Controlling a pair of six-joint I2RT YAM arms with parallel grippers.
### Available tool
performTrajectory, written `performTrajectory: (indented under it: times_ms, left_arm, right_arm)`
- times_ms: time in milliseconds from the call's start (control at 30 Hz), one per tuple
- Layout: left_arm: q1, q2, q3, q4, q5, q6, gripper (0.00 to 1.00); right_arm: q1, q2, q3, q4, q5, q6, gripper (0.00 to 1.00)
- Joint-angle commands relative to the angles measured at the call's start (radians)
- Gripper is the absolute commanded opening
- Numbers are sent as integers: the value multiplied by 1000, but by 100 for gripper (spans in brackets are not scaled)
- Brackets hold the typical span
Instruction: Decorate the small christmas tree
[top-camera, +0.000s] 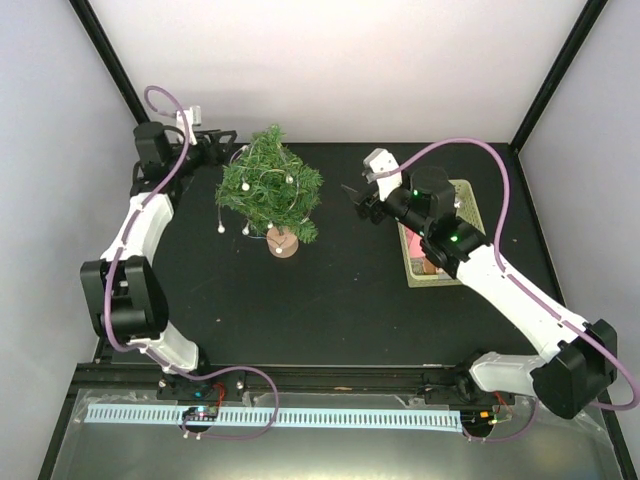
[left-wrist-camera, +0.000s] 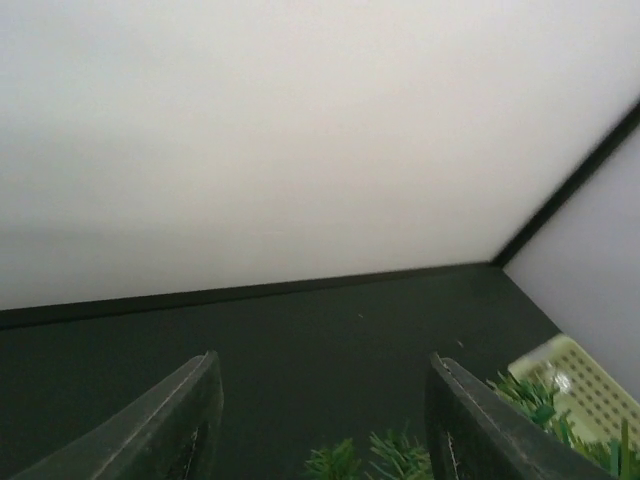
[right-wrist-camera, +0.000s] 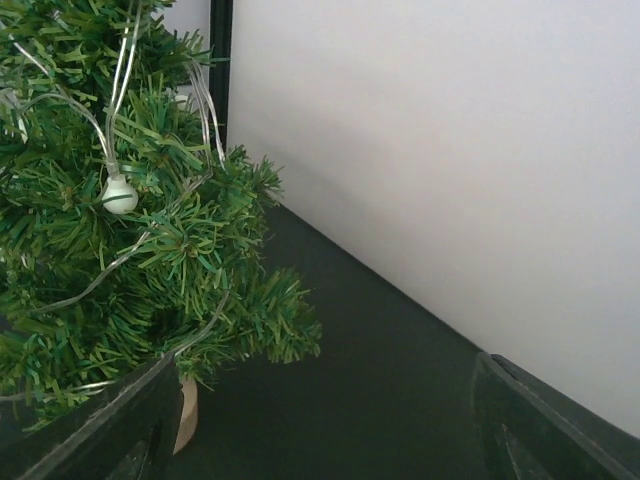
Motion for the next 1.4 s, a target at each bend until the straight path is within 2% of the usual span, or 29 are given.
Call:
performTrajectory:
  times_ms: [0,133,300,400,567,700,867,1067,1200,1367]
  left_arm:
    - [30,-93,20,-128,-227,-86,58]
    - [69,-163,25,-335,-394,-169,66]
    - [138,-239,13,-562,-349,-238,66]
    - [136,-328,-57,-633,-355,-234,66]
    - [134,-542,-251,-619,-504,-279,64]
    - [134,-694,-386,-622,-665,-411,63]
    - [128,-801,-485,-640,-654,-505,59]
    - [94,-843,-586,-669,-520,-623,58]
    - [42,-841,-669,-595,-391,-698,56]
    - [-16,-846,-736,-504,-377,-701,53]
  right_arm:
    - [-5,21,-16,15,-9,100,79]
    - [-5,63,-4,4,-3,252,75]
    - [-5,157,0,49,-48,379,67]
    - [-5,226,17,80,-69,442,54]
    - [-3,376,12,165,-146,589,36]
    - [0,511,32,230,-161,682,22]
    - [8,661,60,319,-168,787,1]
    - [33,763,69,409,-151,851,1]
    - [58,828,115,427,-184,879,1]
    - [101,875,153,429,-178,885,1]
